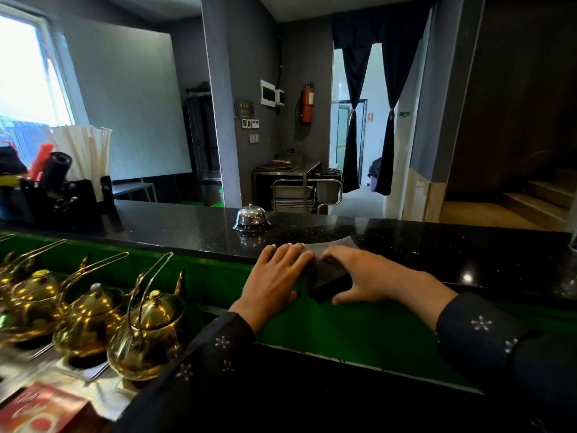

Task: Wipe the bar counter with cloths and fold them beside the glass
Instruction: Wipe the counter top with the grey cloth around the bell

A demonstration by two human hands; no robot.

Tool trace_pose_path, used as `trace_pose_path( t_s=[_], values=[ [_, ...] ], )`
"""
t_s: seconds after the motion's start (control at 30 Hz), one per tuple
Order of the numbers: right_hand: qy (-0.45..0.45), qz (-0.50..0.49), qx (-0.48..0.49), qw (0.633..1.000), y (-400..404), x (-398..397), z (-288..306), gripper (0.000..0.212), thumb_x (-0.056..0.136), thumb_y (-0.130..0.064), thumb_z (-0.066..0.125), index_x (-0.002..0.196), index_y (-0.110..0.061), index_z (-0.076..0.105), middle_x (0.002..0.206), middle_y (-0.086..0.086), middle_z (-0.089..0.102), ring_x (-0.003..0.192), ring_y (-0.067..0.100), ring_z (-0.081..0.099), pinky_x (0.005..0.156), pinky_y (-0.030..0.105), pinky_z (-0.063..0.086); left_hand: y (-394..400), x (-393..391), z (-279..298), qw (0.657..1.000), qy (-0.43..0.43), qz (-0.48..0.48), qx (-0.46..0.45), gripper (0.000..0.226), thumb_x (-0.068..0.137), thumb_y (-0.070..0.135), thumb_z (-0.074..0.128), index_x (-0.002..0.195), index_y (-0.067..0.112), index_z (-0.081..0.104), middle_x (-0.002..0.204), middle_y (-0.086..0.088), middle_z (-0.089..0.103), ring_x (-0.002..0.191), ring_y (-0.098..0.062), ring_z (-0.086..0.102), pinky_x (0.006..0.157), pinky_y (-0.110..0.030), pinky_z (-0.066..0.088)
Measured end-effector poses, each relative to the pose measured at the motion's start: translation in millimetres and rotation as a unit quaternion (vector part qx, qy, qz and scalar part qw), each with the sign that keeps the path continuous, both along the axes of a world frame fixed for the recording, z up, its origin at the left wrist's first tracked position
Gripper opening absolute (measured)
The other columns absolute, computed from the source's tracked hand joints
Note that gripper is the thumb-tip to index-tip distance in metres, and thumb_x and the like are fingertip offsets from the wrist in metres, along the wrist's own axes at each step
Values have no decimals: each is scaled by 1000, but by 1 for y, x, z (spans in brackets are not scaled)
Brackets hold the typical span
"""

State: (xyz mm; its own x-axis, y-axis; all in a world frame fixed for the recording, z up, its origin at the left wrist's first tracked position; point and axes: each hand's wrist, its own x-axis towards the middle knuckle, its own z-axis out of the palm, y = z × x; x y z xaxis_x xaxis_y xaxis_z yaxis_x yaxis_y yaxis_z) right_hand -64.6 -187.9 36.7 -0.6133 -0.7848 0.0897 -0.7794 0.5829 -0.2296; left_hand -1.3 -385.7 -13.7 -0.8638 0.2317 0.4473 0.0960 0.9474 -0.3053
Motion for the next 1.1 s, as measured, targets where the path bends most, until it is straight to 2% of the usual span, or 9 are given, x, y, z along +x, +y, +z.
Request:
trace_pose_path(
  t_s=[0.1,0.2,0.3,0.43,0.53,0.63,0.7,0.9,1.1],
  values=[
    [77,10,13,997,9,3,-8,93,66,-38,80,142,-28,28,145,-4,41,130,17,41,111,36,31,6,-4,-5,997,67,-32,-3,66,64,26,74,123,22,46,124,-5,59,112,-25,58,94,-43,46],
    [138,-1,51,989,17,-2,-20,103,66,-35,80,147,-31,16,155,-4,26,141,16,27,117,37,19,7,-6,-6,991,116,-72,6,40,76,22,58,116,23,53,117,0,62,106,-21,60,90,-37,45],
    [168,-5,45,985,22,-5,-28,100,69,-32,79,147,-30,17,155,-4,28,140,17,29,117,36,21,11,-3,0,984,118,-103,81,32,82,25,46,113,23,55,113,3,65,105,-18,61,93,-32,39],
    [143,-27,-65,987,24,-3,-23,64,78,-22,71,134,-29,40,131,-1,55,115,19,54,105,37,39,22,-4,10,938,101,-146,296,23,90,16,51,113,18,57,111,3,65,101,-15,60,95,-33,42],
    [39,-42,-201,978,22,-6,-5,38,81,-6,63,107,-33,56,98,-3,66,82,13,65,79,36,56,30,-9,29,876,108,-182,434,17,90,7,49,99,19,57,93,7,62,84,-7,59,76,-23,48],
    [14,-76,-309,948,17,-16,25,23,81,-3,64,95,-22,64,83,0,65,70,11,60,63,16,47,34,-16,55,819,119,-169,535,14,95,8,46,99,17,56,83,11,59,73,-1,56,61,-10,44],
    [-14,-105,-347,932,16,-24,44,10,82,-11,69,90,-17,68,80,2,66,75,15,59,63,21,46,33,-23,69,806,110,-141,564,10,96,11,45,103,13,53,81,9,57,69,-2,55,56,-8,45],
    [-129,-200,-299,924,1,-59,47,17,77,-20,76,88,-9,72,94,15,71,91,29,65,81,39,51,14,-51,73,840,52,-51,537,14,94,18,52,105,10,55,91,1,59,85,-13,58,63,-12,41],
    [-126,-244,-260,926,-26,-81,17,23,82,-25,71,91,-4,74,88,12,70,75,19,59,67,33,46,-13,-72,52,892,-7,62,448,20,92,29,54,108,16,55,94,-3,55,86,-22,53,79,-39,48]
  ],
)
